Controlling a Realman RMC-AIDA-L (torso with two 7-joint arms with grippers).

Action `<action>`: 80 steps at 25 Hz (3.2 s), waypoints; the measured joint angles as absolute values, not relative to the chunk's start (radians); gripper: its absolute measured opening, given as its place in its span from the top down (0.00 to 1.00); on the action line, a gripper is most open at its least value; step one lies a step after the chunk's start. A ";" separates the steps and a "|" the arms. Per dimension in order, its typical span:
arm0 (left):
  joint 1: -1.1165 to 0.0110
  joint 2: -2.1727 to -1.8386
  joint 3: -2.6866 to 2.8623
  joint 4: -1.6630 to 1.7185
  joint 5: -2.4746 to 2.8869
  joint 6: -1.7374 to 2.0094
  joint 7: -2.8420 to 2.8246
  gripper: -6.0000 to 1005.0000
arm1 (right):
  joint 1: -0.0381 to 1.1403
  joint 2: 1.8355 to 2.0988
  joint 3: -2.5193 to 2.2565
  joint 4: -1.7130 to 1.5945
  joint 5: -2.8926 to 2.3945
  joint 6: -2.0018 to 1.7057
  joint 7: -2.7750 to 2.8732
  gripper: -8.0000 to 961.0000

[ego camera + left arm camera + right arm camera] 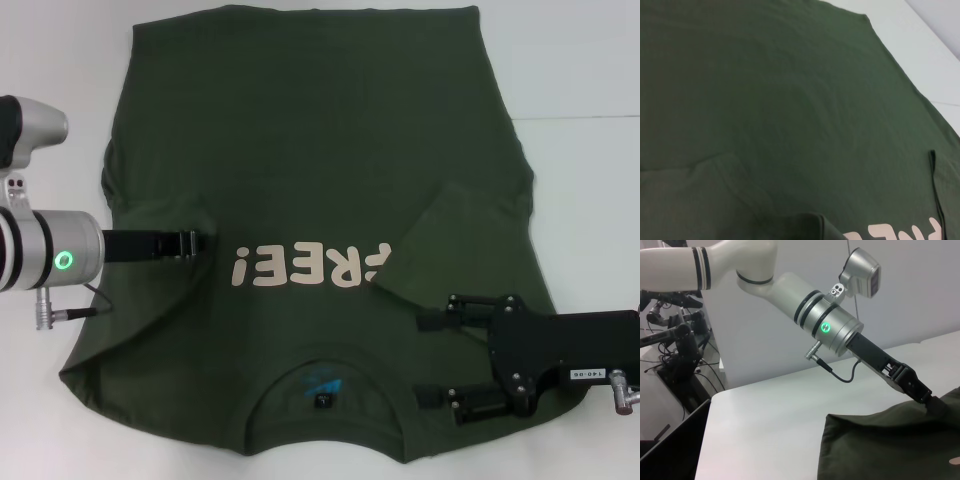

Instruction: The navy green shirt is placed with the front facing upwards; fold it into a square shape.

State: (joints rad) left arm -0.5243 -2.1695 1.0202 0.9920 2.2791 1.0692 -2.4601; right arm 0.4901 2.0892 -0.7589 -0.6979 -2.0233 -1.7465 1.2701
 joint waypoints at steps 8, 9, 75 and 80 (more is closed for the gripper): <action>-0.557 -2.167 1.015 0.921 2.278 1.043 -2.462 0.96 | 0.485 2.089 -0.753 -0.698 -2.022 -1.746 1.270 0.05; -0.561 -2.166 1.014 0.915 2.277 1.043 -2.464 0.96 | 0.484 2.089 -0.753 -0.698 -2.021 -1.746 1.270 0.05; -0.577 -2.127 0.716 0.848 2.037 1.774 -1.556 0.12 | 0.716 1.994 -0.782 -0.949 -2.760 -1.729 2.596 0.08; -0.576 -2.132 0.714 0.847 2.037 1.771 -1.545 0.12 | 0.739 2.005 -0.820 -0.919 -2.795 -1.697 2.606 0.08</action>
